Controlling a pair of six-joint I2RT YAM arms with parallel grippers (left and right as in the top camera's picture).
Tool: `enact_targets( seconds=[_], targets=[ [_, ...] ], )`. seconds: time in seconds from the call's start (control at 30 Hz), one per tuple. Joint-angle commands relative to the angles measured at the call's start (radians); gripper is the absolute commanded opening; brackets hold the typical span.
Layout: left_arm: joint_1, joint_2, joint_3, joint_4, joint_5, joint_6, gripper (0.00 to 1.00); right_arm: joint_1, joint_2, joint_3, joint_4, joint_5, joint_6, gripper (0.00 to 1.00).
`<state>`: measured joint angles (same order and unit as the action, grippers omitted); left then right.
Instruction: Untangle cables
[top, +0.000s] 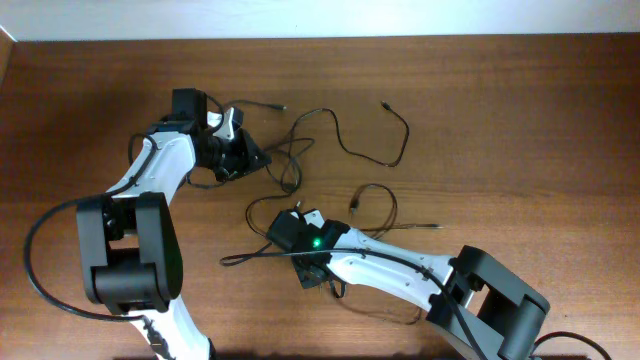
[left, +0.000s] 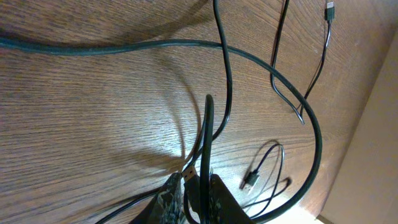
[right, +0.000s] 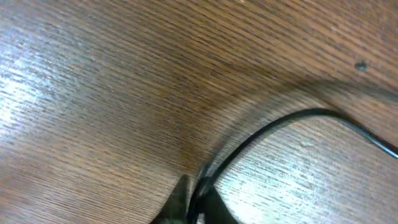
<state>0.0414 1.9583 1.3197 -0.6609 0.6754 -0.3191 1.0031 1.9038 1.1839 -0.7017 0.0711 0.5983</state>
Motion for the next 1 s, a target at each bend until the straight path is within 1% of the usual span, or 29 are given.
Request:
enact_targets(
  seconds=[0.0, 0.07, 0.1, 0.13, 0.23, 0.3, 0.37, 0.4, 0.47, 0.5, 0.57, 0.6, 0.63, 0.67, 0.7, 0.77, 0.83, 0.97],
  targets=[
    [0.005, 0.011, -0.003, 0.002, -0.008, -0.010, 0.16, 0.003, 0.002, 0.000, 0.003, 0.012, -0.014, 0.04],
    [0.005, 0.011, -0.003, 0.002, -0.008, -0.010, 0.16, -0.014, -0.025, 0.032, -0.035, 0.013, -0.091, 0.04],
    [0.005, 0.011, -0.003, 0.002, -0.008, -0.010, 0.16, -0.047, -0.062, 0.086, -0.076, 0.022, -0.151, 0.04],
    [0.005, 0.011, -0.003, 0.002, -0.008, -0.010, 0.16, -0.074, -0.085, 0.135, -0.115, 0.031, -0.177, 0.04],
    [0.005, 0.011, -0.003, 0.002, -0.008, -0.010, 0.16, -0.186, -0.132, 0.330, -0.312, 0.100, -0.199, 0.04],
    [0.005, 0.011, -0.003, 0.002, -0.008, -0.010, 0.16, -0.293, -0.136, 0.490, -0.469, 0.139, -0.261, 0.04],
    [0.005, 0.011, -0.003, 0.002, -0.008, -0.010, 0.16, -0.440, -0.136, 0.671, -0.619, 0.258, -0.282, 0.04],
    [0.005, 0.011, -0.003, 0.002, -0.008, -0.010, 0.16, -0.522, -0.136, 0.738, -0.651, 0.307, -0.300, 0.04],
    [0.005, 0.011, -0.003, 0.002, -0.008, -0.010, 0.16, -0.706, -0.136, 0.825, -0.652, 0.389, -0.330, 0.04],
    [0.005, 0.011, -0.003, 0.002, -0.008, -0.010, 0.16, -0.759, -0.136, 0.835, -0.645, 0.415, -0.330, 0.04],
    [0.005, 0.011, -0.003, 0.002, -0.008, -0.010, 0.16, -0.971, -0.136, 0.843, -0.599, 0.526, -0.329, 0.04],
    [0.005, 0.011, -0.003, 0.002, -0.008, -0.010, 0.16, -1.073, -0.134, 0.842, -0.580, 0.524, -0.320, 0.04],
    [0.005, 0.011, -0.003, 0.002, -0.008, -0.010, 0.16, -1.176, -0.134, 0.842, -0.582, 0.523, -0.261, 0.04],
    [0.005, 0.011, -0.003, 0.002, -0.008, -0.010, 0.16, -1.258, -0.134, 0.842, -0.593, 0.490, -0.210, 0.04],
    [0.005, 0.011, -0.003, 0.002, -0.008, -0.010, 0.16, -1.352, -0.133, 0.830, -0.592, 0.407, -0.197, 0.04],
    [0.005, 0.011, -0.003, 0.002, -0.011, -0.010, 0.16, -1.454, -0.127, 0.814, -0.592, 0.350, -0.198, 0.04],
    [0.005, 0.011, -0.003, 0.002, -0.011, -0.010, 0.16, -1.554, -0.104, 0.778, -0.590, 0.351, -0.201, 0.04],
    [0.005, 0.011, -0.003, 0.002, -0.011, -0.010, 0.14, -1.621, -0.053, 0.674, -0.555, 0.348, -0.200, 0.04]
  ],
)
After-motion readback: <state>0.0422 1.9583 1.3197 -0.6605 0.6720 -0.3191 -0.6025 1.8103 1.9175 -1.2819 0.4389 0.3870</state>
